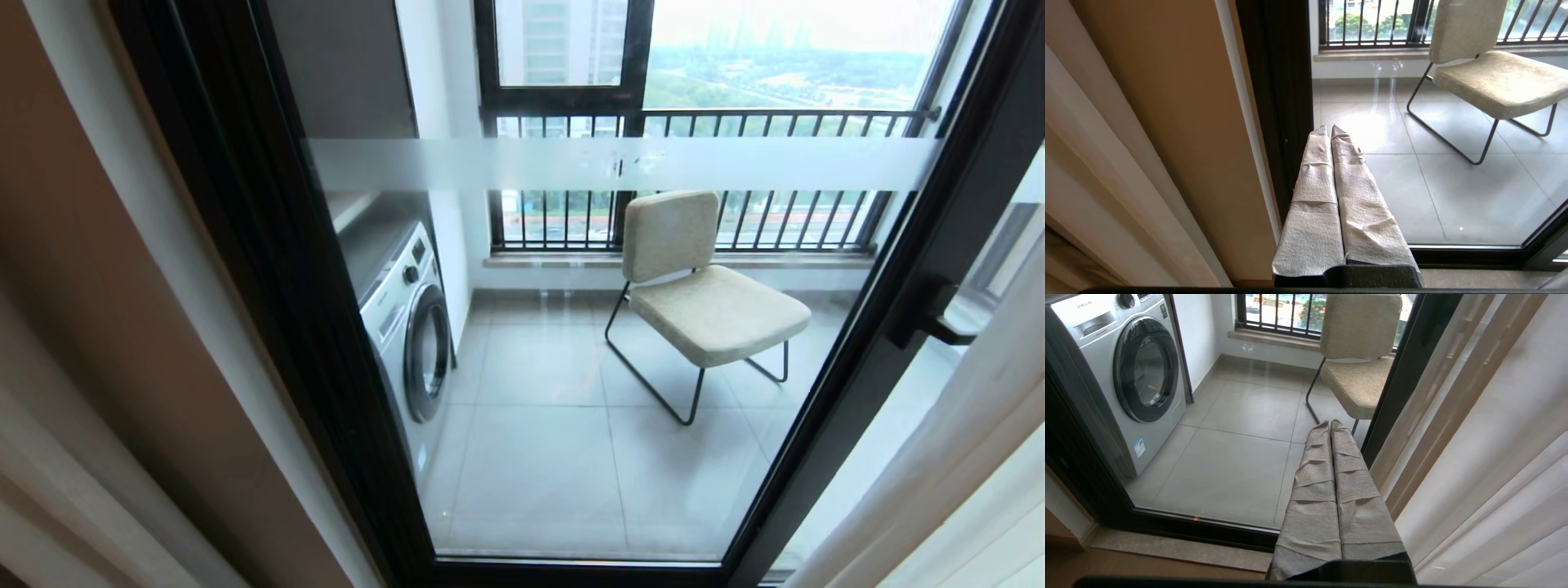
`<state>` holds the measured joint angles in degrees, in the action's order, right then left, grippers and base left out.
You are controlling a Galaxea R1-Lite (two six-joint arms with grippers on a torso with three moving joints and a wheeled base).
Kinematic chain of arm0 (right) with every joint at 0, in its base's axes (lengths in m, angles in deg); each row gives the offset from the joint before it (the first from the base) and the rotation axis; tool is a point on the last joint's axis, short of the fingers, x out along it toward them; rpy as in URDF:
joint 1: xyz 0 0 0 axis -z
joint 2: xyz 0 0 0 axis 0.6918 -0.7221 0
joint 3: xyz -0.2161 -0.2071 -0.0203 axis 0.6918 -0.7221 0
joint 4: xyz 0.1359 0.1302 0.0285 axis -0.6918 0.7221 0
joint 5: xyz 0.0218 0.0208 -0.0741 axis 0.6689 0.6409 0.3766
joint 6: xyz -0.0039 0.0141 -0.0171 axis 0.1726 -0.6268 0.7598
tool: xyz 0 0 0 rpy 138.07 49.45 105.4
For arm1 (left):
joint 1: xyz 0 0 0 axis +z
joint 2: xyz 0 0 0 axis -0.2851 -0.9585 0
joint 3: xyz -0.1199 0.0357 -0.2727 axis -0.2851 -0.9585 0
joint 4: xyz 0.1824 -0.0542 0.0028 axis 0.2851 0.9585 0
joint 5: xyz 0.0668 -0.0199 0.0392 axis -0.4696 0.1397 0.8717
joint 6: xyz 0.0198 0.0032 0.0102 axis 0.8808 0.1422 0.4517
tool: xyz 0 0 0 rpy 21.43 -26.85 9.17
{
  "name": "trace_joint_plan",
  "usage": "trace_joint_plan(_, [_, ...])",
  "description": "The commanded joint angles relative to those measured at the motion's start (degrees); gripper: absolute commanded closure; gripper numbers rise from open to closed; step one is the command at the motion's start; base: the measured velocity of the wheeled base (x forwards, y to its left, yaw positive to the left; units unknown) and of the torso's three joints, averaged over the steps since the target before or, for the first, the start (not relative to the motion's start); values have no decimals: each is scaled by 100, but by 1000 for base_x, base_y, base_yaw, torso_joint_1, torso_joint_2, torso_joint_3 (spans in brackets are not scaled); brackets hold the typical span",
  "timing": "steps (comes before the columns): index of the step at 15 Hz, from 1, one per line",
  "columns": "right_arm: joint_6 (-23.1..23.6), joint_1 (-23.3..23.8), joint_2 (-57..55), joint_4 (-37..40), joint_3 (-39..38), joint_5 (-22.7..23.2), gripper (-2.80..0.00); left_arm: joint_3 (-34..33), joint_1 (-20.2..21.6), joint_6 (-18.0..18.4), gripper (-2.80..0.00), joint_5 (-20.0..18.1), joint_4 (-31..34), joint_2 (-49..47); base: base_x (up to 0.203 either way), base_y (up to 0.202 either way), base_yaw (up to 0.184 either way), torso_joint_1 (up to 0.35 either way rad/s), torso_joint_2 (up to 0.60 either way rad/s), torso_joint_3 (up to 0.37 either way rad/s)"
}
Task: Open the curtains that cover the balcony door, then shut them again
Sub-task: Pull the inner curtains open on both sides
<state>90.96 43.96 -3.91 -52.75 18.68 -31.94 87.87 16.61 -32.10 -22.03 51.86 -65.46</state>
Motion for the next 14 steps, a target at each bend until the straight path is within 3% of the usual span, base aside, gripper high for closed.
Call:
trace_joint_plan(1, [7,-1,2,-1,-1,4,0,0,4,5,0,2,0,2,0,-194,-4,-1,2,3])
trace_joint_plan(14, [7,-1,2,-1,-3,4,0,0,4,22,0,2,0,2,0,-191,2,1,2,2])
